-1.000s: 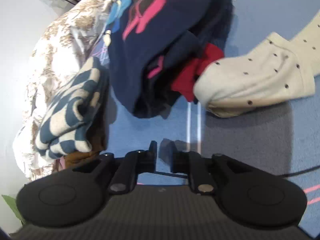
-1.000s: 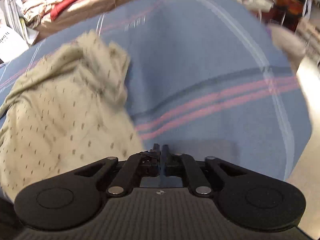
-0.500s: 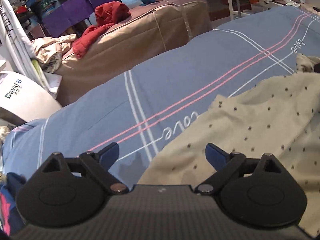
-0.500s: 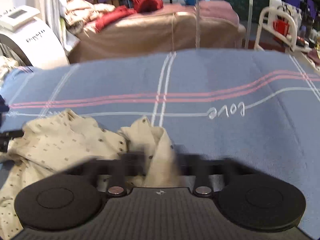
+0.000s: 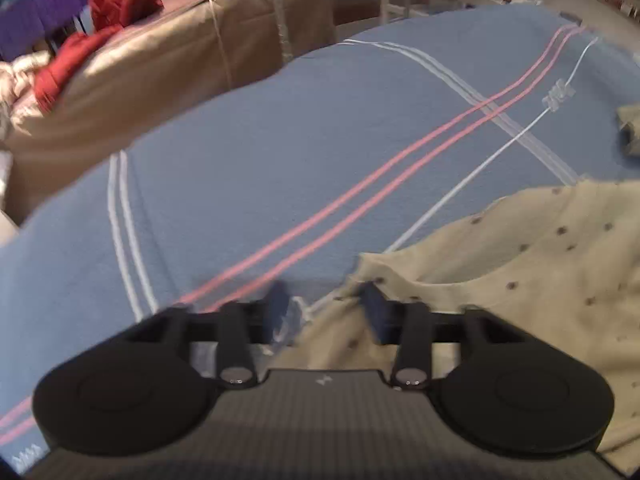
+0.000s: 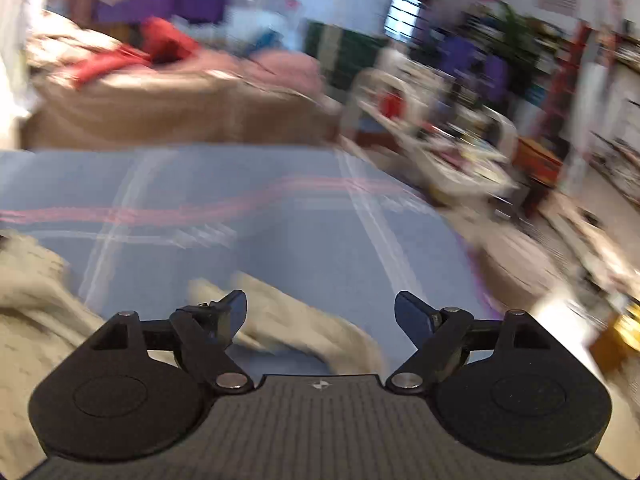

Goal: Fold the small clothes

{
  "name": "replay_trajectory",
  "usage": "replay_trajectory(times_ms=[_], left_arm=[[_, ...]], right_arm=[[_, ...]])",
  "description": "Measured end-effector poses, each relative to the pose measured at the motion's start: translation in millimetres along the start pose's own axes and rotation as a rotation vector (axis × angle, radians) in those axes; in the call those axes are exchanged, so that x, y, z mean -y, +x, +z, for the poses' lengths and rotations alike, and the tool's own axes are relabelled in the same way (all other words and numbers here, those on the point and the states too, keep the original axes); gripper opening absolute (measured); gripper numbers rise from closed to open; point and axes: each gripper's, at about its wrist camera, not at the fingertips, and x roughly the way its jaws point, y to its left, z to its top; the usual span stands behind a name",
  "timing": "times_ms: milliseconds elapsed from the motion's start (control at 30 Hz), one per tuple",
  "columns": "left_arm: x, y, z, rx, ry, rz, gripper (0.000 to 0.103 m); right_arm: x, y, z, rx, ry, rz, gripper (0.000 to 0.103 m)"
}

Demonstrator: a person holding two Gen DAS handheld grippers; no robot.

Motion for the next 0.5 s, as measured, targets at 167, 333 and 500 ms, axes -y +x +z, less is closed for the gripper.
replay_trajectory(times_ms=[167,333,500], left_arm=[[18,-28,-25,-0.002,0.081,0.021,0.001],[29,-90,-73,0.034,0.028,-0.068,0.001],[54,-132,-136,-0.045,0.008,-0.106,0.001]], right_arm=[[-67,61,40,-0.05,0.044,0.415,0.103],[-113,100,47,-0.15,-0.015,0.507,0.103],[-125,85,13,-0.335,0.121,0.666,0.097]])
